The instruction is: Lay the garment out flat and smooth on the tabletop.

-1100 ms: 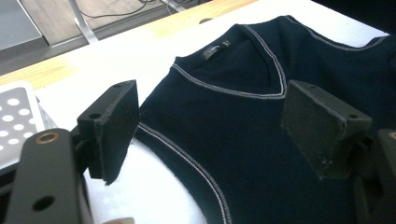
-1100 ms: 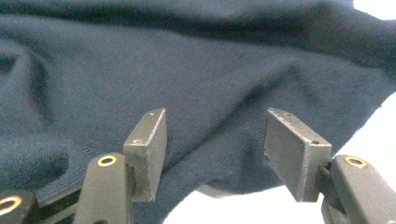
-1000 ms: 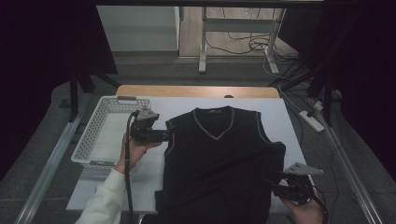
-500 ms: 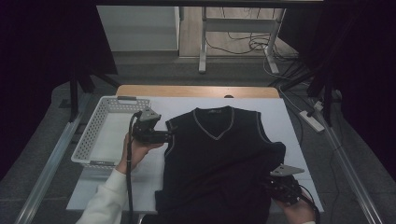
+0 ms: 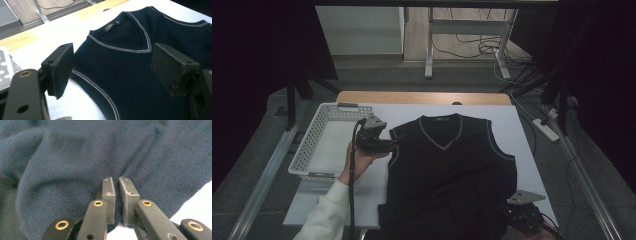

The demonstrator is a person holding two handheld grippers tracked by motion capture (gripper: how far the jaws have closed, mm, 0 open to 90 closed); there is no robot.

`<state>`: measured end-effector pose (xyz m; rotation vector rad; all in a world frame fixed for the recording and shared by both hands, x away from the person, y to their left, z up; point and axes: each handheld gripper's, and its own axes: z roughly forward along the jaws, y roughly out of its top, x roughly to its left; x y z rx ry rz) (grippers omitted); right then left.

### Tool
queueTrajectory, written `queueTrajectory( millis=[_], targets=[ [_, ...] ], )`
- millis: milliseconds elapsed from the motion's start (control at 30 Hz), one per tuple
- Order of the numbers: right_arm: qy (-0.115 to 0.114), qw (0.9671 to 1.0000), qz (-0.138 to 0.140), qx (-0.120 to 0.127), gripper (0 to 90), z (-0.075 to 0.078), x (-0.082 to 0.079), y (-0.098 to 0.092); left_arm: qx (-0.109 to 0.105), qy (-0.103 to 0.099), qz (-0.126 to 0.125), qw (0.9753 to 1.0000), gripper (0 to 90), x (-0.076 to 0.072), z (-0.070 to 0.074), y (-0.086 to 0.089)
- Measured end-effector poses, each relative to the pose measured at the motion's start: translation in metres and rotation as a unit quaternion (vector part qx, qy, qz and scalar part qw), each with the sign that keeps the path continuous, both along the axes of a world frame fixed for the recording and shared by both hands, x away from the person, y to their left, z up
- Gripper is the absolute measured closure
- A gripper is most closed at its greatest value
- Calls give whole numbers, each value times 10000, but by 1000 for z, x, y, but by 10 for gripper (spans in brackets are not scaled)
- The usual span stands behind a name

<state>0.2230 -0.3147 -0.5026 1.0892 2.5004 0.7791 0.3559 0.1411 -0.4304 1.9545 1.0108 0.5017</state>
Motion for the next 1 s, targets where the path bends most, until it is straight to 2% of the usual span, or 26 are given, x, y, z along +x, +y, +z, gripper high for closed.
queueTrajectory(
  millis=[233, 333, 367, 433, 500, 600, 700, 800, 933, 1000],
  targets=[
    [92, 9999, 25, 101, 831, -1, -28, -2, 34, 23, -83, 10000, 202, 4, -1, -6],
    [98, 9999, 95, 88, 826, 0, -33, -1, 31, 34, -96, 9999, 202, 5, -1, -7],
    [34, 9999, 93, 104, 816, 0, -33, -1, 26, 42, -93, 9999, 201, 5, -1, -7],
    [-91, 9997, 74, 204, 741, 3, -31, 0, 30, 51, -94, 9999, 201, 5, -2, -7],
    [-259, 9991, -47, 344, 609, 7, -27, 2, 34, 44, -91, 9999, 201, 5, -2, -6],
    [-503, 9964, -222, 642, 514, 17, -17, 3, 25, 44, -84, 10000, 202, 4, -1, -6],
    [-689, 9949, -346, 652, 473, 23, 1, 5, 21, 51, -88, 9999, 202, 4, -2, -7],
    [-701, 9941, -477, 679, 465, 21, 26, 4, 22, 47, -111, 9999, 201, 4, -2, -9],
    [-681, 9948, -607, 454, 457, 15, 63, 6, 43, 68, -112, 9999, 201, 4, -3, -9],
    [-641, 9940, -725, 519, 452, 13, 80, 4, 48, 80, -105, 9999, 201, 4, -3, -9]
  ],
)
